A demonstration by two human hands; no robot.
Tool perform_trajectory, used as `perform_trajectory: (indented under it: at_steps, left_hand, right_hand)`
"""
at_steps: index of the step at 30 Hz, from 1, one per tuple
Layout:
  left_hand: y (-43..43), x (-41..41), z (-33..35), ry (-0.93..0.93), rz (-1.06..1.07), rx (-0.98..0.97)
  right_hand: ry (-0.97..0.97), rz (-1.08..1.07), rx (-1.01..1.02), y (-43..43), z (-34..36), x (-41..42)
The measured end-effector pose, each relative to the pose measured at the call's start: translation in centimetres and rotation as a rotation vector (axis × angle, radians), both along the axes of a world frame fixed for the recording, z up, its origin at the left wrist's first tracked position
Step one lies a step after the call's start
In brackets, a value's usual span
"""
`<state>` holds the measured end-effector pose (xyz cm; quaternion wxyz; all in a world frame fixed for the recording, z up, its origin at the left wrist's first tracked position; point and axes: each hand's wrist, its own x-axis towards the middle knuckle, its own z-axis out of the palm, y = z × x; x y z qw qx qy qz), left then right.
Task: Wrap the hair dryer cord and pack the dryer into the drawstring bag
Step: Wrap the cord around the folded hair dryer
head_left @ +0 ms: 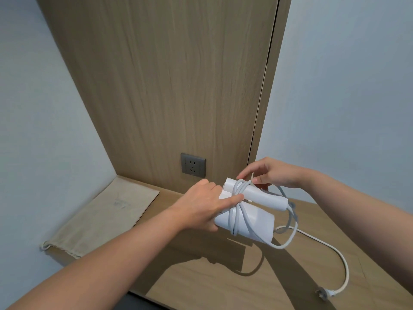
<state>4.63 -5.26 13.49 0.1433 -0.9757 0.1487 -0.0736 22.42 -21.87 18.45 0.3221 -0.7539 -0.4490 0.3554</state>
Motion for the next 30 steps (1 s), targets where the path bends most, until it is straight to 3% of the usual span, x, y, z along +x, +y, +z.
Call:
perform_trajectory:
  at_steps: [8, 19, 24, 30]
  left_hand:
    - [0.4, 0.6, 0.7, -0.061, -0.014, -0.029]
    - [1.5, 0.0, 0.3, 0.017, -0.029, -0.085]
    - [1.2, -0.6, 0.3, 0.006, 0.037, -0.190]
    - [0.3, -1.3, 0.2, 0.058, 0.205, -0.438]
  right_hand:
    - [0.043, -0.111, 0.155, 0.6, -0.6, 0.1]
    - [-0.060, -0.148, 0.092, 1.4, -1.4, -0.3]
    - [-0.006, -0.215, 0.027, 0.5, -1.6, 0.9]
    - [0.217, -0.289, 0.087, -1.6, -3.8, 2.7]
